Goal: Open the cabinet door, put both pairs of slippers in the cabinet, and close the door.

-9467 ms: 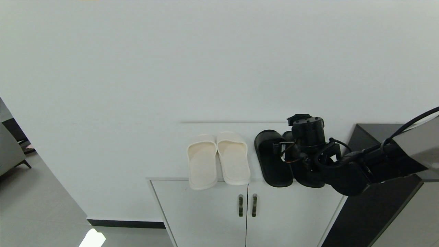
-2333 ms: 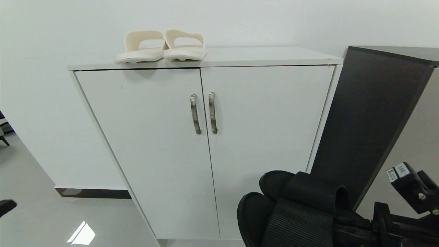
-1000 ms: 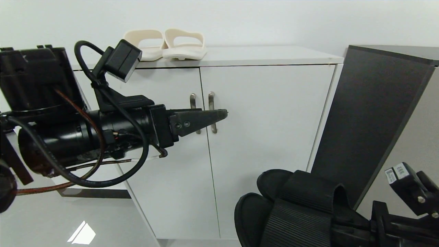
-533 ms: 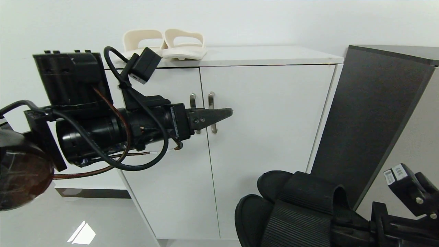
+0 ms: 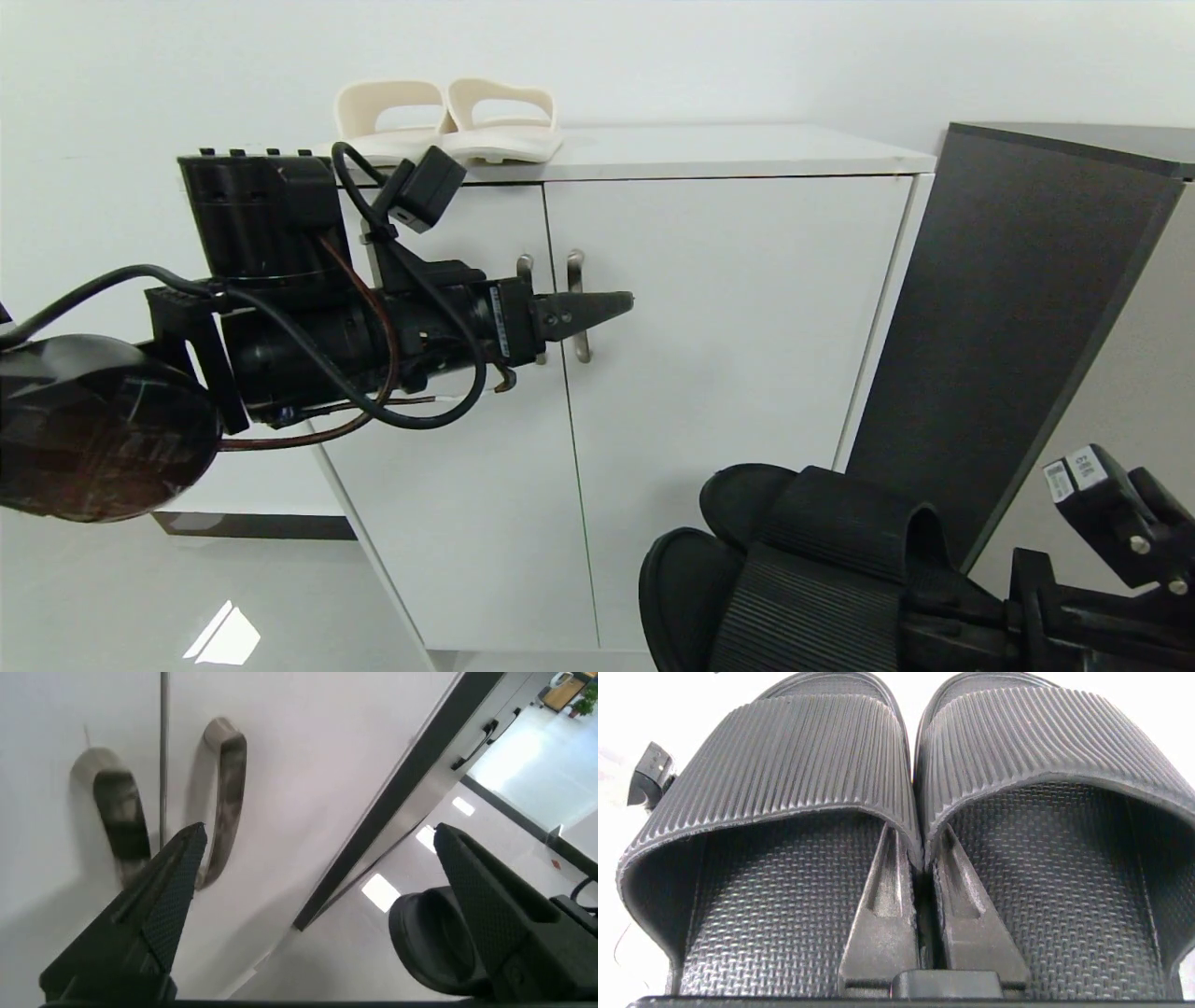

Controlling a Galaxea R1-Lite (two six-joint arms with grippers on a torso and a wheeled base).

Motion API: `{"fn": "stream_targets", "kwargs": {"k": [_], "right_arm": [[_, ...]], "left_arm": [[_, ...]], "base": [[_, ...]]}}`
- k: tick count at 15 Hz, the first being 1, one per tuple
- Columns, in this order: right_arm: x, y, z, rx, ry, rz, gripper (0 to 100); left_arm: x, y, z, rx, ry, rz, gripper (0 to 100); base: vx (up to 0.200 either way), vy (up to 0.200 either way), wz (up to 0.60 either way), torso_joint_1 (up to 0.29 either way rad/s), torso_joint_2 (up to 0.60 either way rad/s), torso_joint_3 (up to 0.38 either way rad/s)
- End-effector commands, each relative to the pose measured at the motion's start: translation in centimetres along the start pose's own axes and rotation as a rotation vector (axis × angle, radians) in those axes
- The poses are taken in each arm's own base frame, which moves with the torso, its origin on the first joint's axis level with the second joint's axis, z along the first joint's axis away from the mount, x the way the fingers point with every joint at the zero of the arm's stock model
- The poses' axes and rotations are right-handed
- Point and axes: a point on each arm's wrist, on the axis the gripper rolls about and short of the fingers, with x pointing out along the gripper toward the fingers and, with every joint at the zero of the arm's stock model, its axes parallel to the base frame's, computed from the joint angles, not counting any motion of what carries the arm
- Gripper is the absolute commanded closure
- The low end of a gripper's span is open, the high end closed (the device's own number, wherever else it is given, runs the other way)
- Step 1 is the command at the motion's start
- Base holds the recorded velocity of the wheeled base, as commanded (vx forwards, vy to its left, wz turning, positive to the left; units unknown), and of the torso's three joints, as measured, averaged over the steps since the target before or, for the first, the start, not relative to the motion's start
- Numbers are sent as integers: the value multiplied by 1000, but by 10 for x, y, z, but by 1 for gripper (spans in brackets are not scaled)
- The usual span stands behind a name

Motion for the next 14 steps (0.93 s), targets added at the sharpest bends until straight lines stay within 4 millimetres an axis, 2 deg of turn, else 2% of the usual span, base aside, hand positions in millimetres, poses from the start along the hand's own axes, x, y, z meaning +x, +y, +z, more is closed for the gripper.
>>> {"fn": "stream_targets", "kwargs": {"k": [1, 7, 8, 13, 14], "right_arm": [[0, 0, 0, 0, 2, 0, 100], [0, 0, 0, -2, 0, 4, 100], [0, 0, 0, -2, 0, 4, 100], [0, 1, 0, -4, 3, 11, 100], [-1, 1, -1, -3, 3, 12, 100]], "left_arm": [[7, 6, -3, -8, 12, 11, 0], [19, 12, -5, -15, 24, 2, 0], [19, 12, -5, -15, 24, 2, 100], [8, 5, -5, -23, 22, -11, 100], [-7, -10, -7, -20, 27, -52, 100]], "base": [[0, 0, 0, 0, 0, 0], [0, 0, 0, 0, 0, 0], [0, 0, 0, 0, 0, 0], [0, 0, 0, 0, 0, 0], [0, 0, 0, 0, 0, 0]]}}
